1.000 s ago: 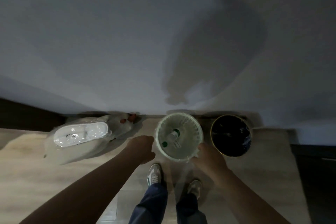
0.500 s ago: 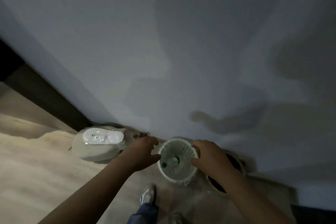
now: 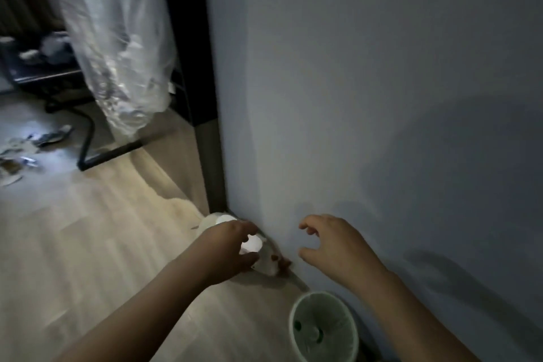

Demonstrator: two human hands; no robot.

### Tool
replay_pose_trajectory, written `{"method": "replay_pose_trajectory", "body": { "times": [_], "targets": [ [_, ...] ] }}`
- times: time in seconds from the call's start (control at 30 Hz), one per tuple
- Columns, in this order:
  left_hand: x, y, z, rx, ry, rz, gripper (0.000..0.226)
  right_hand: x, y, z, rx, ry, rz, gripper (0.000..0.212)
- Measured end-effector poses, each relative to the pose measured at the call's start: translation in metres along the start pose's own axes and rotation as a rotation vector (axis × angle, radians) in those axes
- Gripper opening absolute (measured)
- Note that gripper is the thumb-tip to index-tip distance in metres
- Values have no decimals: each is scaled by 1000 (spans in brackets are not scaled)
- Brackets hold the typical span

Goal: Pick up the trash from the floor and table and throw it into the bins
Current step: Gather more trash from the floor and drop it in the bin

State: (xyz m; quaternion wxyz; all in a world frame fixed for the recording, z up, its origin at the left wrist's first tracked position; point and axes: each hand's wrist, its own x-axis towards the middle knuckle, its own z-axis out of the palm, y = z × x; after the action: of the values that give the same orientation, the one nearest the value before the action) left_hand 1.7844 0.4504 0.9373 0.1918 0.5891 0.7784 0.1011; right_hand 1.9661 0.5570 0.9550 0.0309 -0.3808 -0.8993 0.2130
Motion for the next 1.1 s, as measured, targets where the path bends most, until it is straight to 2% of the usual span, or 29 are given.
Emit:
{"method": "replay_pose_trajectory", "body": {
  "times": [0.23, 0.63, 0.9, 1.1],
  "targets": [
    [-99, -130, -57, -33, 124, -254, 46, 48, -165, 37, -18, -104, -284, 46],
    [-267, -354, -126, -60, 230, -636, 46, 105, -437, 164, -42, -254, -576, 46],
    [-277, -461, -144, -166, 279, -736, 45, 168, -534, 216, -84, -375, -661, 46],
    [-244, -543, -184, -148, 319, -796, 44, 259, -598, 241, -62, -360, -729, 45]
  ]
}}
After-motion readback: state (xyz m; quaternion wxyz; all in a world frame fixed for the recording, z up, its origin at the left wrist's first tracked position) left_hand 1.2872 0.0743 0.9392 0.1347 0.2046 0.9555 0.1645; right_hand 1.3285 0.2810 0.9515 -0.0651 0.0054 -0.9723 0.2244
